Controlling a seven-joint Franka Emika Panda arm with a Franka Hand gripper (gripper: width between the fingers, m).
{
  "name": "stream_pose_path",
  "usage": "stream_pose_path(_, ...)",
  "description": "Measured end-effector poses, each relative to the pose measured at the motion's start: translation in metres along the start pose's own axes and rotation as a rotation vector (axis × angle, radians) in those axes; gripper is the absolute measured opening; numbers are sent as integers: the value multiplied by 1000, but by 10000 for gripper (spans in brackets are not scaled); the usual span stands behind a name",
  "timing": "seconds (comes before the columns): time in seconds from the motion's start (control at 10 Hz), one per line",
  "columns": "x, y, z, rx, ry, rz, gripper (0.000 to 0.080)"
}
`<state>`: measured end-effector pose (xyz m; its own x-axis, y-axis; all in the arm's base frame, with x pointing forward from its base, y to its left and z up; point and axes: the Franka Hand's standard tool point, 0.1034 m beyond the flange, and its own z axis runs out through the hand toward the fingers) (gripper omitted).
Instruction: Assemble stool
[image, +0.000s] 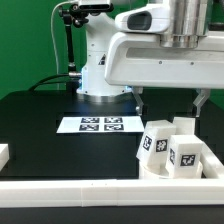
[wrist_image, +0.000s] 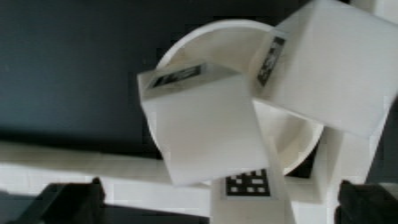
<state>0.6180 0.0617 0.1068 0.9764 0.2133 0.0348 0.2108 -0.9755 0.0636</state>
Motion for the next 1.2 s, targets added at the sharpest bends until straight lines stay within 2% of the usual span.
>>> stream_pose_path(0.3,-3,9,1,-3,-8,-313,648)
stream_pose_path(0.7,-3,13,1,-17,-19,-562,648)
stream_pose_path(0.8,-4,15,1,-22,-23,-631,648)
stream_pose_path(1.0,-5,18,3,-51,-24,-924,648)
stream_pose_path(1.2,-7,19,6,-55,-39,-1169,648)
